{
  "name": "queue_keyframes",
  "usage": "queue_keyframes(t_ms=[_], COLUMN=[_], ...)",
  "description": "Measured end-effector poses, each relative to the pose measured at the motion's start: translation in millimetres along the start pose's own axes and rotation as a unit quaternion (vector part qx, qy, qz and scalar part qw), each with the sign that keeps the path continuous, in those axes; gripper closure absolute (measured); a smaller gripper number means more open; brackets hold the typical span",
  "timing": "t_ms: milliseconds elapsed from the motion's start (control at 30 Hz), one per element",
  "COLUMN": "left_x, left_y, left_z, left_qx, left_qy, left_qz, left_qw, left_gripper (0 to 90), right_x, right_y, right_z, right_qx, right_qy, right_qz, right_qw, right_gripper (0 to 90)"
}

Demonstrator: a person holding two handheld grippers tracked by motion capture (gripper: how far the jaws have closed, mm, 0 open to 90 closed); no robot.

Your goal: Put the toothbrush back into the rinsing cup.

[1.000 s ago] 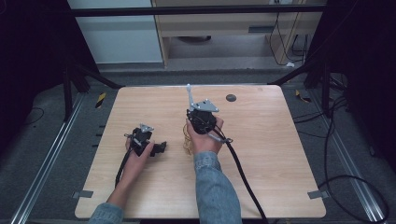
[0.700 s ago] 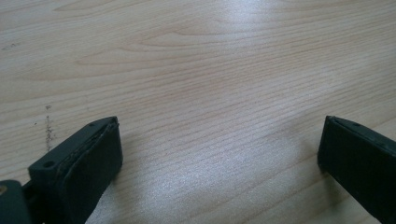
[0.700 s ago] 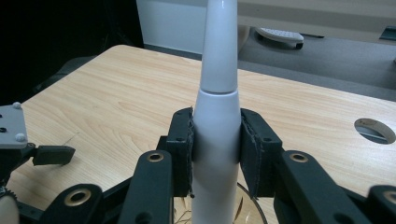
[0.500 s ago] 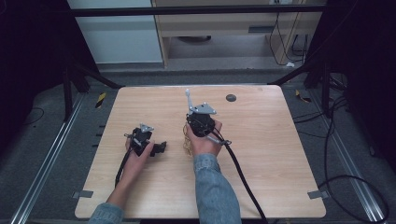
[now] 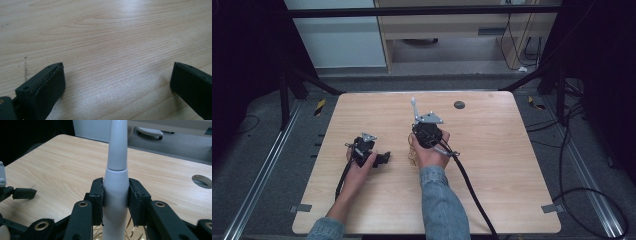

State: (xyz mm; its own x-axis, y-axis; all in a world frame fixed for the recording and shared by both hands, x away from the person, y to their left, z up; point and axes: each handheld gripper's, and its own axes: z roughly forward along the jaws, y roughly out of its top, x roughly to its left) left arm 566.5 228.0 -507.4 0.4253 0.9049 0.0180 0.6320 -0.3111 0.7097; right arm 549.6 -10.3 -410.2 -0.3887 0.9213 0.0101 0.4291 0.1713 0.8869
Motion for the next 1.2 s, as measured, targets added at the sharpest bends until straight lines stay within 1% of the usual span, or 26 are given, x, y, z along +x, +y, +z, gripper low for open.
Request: queue_keyframes(t_ms=[300,567,767,1033,1067,1200], left_x=[0.0,0.0,0.0,0.0,0.0,0.1], left_y=[0.0,0.0,0.0,0.0,0.0,0.0], left_z=[0.0,0.0,0.0,0.0,0.0,0.0], left_qx=[0.0,0.0,0.0,0.0,0.0,0.0], left_qy=[0.0,0.0,0.0,0.0,0.0,0.0], left_qz=[0.0,0.0,0.0,0.0,0.0,0.0], left_qw=[1.0,1.0,1.0,1.0,1.0,1.0], left_gripper=[0.0,0.0,0.0,0.0,0.0,0.0], right_x=[-0.2,-0.7,-0.1,-0.1,0.2,0.3], right_y=[-1.6,-3.1,-4.2,-4.0,-3.7,-3.0], right_z=[1.6,3.7,5.9,7.8,8.0,10.1], right_qx=[0.007,0.014,0.023,0.022,0.023,0.023], right_qy=[0.001,0.0,0.001,0.002,0.002,0.005], right_qz=[0.003,-0.001,0.003,0.002,0.005,0.002], right_qw=[1.0,0.9999,0.9997,0.9998,0.9997,0.9997], right_gripper=[67.2,67.2,67.2,67.1,67.0,66.9])
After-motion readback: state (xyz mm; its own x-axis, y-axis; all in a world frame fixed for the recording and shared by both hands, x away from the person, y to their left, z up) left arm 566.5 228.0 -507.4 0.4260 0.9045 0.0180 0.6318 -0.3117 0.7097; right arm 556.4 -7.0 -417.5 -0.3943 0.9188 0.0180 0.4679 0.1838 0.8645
